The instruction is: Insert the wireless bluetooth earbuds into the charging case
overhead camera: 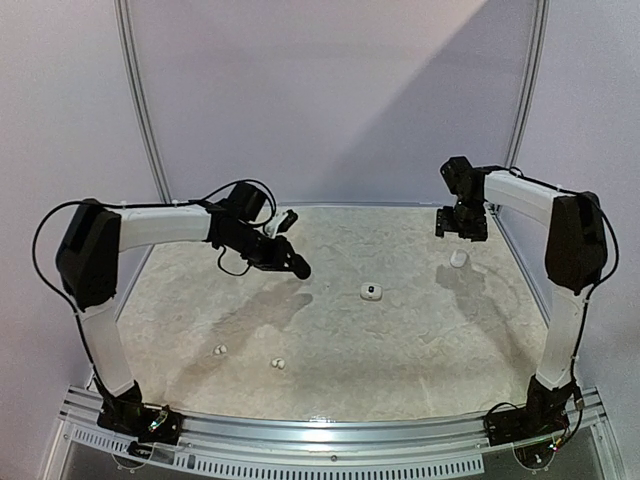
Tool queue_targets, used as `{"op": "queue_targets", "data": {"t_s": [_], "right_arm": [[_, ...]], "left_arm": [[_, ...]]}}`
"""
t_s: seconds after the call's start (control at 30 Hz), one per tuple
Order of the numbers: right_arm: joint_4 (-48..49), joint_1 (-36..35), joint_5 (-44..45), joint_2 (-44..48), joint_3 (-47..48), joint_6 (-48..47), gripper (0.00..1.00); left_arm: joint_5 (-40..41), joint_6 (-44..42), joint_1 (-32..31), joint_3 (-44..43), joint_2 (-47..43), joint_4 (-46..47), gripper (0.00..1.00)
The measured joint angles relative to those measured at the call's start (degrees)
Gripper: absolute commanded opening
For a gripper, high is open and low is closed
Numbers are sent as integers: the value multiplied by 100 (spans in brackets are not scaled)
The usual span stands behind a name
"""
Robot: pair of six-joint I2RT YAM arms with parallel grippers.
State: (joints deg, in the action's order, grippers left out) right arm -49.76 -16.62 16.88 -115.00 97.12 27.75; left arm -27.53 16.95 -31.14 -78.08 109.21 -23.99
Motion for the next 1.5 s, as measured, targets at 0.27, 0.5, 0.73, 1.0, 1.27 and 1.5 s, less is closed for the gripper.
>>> {"op": "queue_targets", "data": {"t_s": [0.27,0.5,0.73,1.0,1.27,1.5], "right_arm": [[-87,442,-302,-1154,651,-63,84],[-85,474,-535,-1473,704,-79,82],[127,483,-629,-1421,328,24,82],[614,590,-802,-1202,-136,68,69],[909,708,-807,-1073,-393,-109,47],[1106,769,-876,-1078,-402,-564,20]], "left_arm": [[-144,752,212,-411,1189,17,0],[-404,1628,459,-396,1342,365,71],[-192,1864,516,-592,1338,74,99],[739,1624,529,-955,1185,-1325,99],[1086,656,535,-1110,46,-2487,99],[1482,-522,535,-903,-1165,-2691,98]]}}
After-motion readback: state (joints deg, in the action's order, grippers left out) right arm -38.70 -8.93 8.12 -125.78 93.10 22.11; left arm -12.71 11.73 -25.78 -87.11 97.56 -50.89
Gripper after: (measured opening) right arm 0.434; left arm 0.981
